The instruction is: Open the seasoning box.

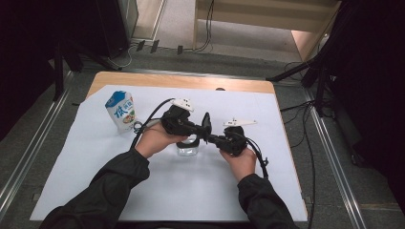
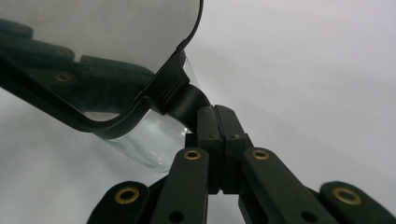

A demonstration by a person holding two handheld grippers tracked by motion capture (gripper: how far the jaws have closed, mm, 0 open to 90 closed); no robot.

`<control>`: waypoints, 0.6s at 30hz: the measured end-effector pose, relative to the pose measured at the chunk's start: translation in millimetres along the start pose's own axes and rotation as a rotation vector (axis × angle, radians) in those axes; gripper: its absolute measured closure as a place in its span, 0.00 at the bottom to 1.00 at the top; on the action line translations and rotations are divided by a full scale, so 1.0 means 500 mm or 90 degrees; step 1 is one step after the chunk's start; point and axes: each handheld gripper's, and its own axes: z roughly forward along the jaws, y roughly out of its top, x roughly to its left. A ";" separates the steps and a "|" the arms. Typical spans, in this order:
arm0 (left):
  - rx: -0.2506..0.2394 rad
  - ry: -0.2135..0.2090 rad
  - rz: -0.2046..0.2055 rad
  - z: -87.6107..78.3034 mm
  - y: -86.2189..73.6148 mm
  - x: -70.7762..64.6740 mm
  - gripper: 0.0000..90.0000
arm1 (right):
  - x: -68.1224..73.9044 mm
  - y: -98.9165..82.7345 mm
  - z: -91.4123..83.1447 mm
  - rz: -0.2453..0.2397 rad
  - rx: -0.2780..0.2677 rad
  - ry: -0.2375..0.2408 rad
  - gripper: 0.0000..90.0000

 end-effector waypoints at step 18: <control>-0.005 -0.002 -0.009 0.006 0.001 0.011 0.98 | 0.005 0.000 -0.003 -0.005 -0.008 -0.005 1.00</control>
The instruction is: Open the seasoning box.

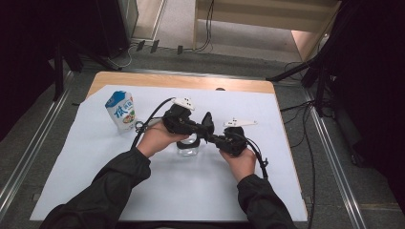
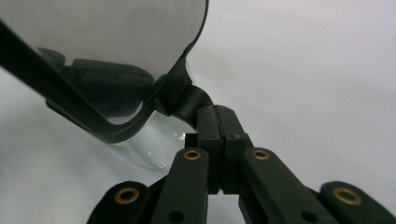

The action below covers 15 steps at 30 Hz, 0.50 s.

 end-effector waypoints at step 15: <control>-0.016 -0.015 -0.043 -0.053 -0.012 0.009 0.67 | -0.019 0.009 -0.037 -0.001 -0.033 0.000 0.79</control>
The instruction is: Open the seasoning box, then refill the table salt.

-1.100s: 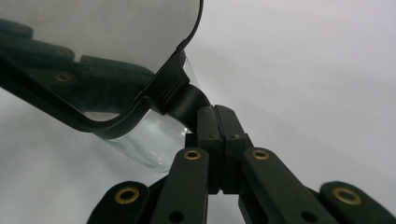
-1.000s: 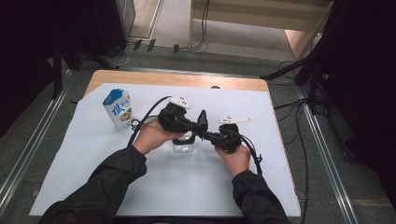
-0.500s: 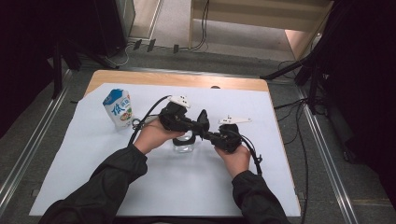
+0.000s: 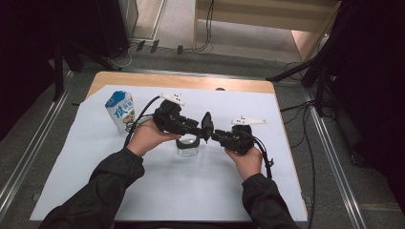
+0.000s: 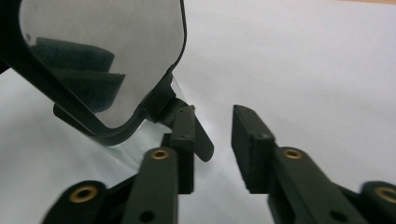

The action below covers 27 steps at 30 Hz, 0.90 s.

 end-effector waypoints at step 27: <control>-0.011 0.070 -0.020 -0.102 -0.077 -0.006 0.46 | -0.002 -0.002 -0.027 -0.085 0.039 0.021 0.61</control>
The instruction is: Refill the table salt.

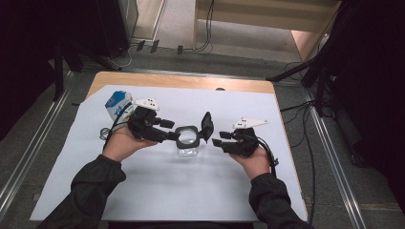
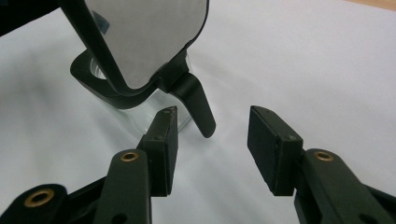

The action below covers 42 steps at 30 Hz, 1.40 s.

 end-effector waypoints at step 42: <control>-0.045 0.151 -0.101 -0.193 -0.121 0.066 0.47 | -0.044 0.028 0.019 0.032 -0.015 -0.004 0.46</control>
